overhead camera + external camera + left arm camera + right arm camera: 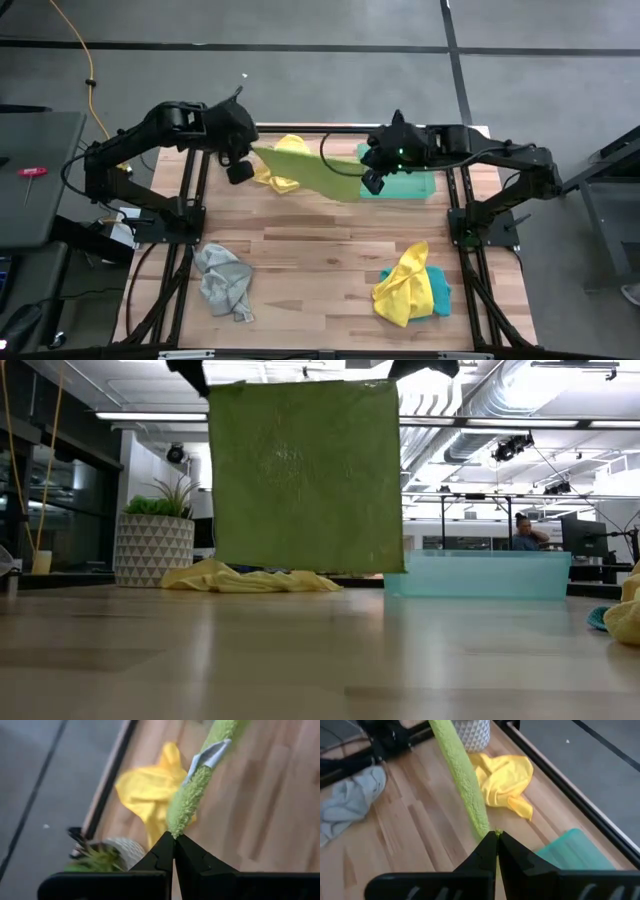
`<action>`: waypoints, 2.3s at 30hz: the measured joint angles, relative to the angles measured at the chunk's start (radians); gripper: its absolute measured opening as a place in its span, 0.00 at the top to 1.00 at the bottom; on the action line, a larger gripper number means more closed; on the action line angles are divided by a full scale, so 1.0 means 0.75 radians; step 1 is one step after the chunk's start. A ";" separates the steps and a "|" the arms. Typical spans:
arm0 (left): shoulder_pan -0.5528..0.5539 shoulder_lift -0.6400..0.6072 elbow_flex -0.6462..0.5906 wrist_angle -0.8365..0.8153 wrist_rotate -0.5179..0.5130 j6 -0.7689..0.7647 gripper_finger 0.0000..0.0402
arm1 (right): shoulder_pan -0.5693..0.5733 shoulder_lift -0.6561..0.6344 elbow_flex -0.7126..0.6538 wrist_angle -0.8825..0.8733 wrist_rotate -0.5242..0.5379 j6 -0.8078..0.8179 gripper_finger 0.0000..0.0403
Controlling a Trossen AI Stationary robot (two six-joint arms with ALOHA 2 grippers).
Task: Fold microfiber towels
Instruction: Fold the light green towel
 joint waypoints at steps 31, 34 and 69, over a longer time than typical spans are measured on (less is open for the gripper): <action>-1.044 0.106 -0.985 1.045 0.404 -1.297 1.00 | 0.706 0.023 -0.926 0.752 -0.217 1.172 1.00; -1.020 0.139 -1.007 1.038 0.401 -1.297 1.00 | 0.669 0.023 -0.973 0.810 -0.222 1.179 1.00; -0.781 0.333 -1.006 0.952 0.148 -1.332 0.96 | 0.229 0.217 -0.984 0.838 -0.119 0.929 1.00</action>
